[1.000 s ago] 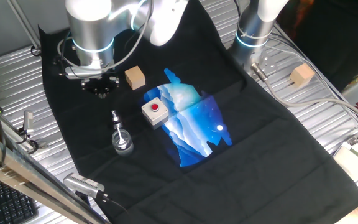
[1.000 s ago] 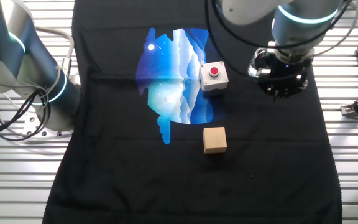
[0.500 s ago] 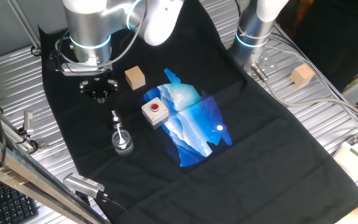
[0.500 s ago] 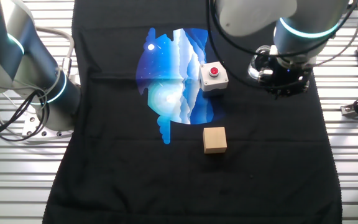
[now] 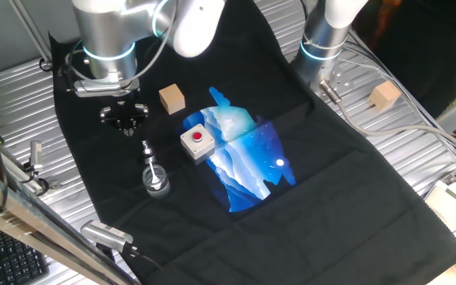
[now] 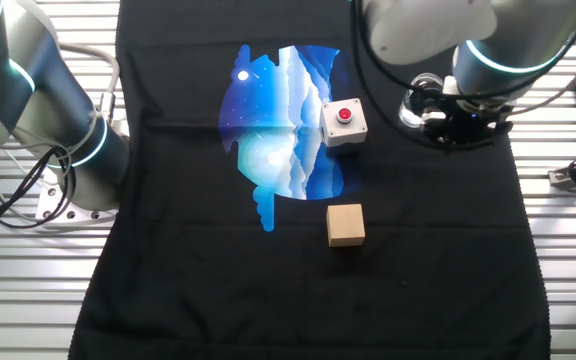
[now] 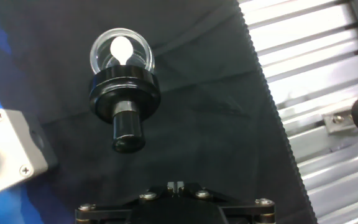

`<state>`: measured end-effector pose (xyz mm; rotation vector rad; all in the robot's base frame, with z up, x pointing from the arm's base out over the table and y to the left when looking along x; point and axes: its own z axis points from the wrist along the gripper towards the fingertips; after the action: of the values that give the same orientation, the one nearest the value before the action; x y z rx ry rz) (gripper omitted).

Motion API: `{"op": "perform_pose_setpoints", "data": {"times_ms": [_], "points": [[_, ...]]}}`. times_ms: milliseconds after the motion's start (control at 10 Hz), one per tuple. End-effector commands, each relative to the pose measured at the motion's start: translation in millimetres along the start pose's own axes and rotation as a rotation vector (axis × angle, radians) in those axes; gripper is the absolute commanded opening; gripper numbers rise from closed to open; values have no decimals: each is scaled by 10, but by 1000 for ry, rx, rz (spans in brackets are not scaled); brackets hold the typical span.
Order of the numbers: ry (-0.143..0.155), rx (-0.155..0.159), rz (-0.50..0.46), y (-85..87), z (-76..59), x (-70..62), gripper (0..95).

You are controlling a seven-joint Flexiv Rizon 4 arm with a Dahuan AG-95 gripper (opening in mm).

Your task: Screw the lid onto the jar

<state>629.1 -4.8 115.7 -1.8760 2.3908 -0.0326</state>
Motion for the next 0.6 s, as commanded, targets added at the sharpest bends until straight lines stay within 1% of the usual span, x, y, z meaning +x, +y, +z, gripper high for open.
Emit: {"op": "perform_pose_setpoints", "data": {"times_ms": [100, 300, 600], "points": [[-9, -13, -21, 15, -10, -1, 0], [-10, -22, -28, 30, -19, -8, 0], [-12, -25, -12, 71, -35, -25, 0]]}}
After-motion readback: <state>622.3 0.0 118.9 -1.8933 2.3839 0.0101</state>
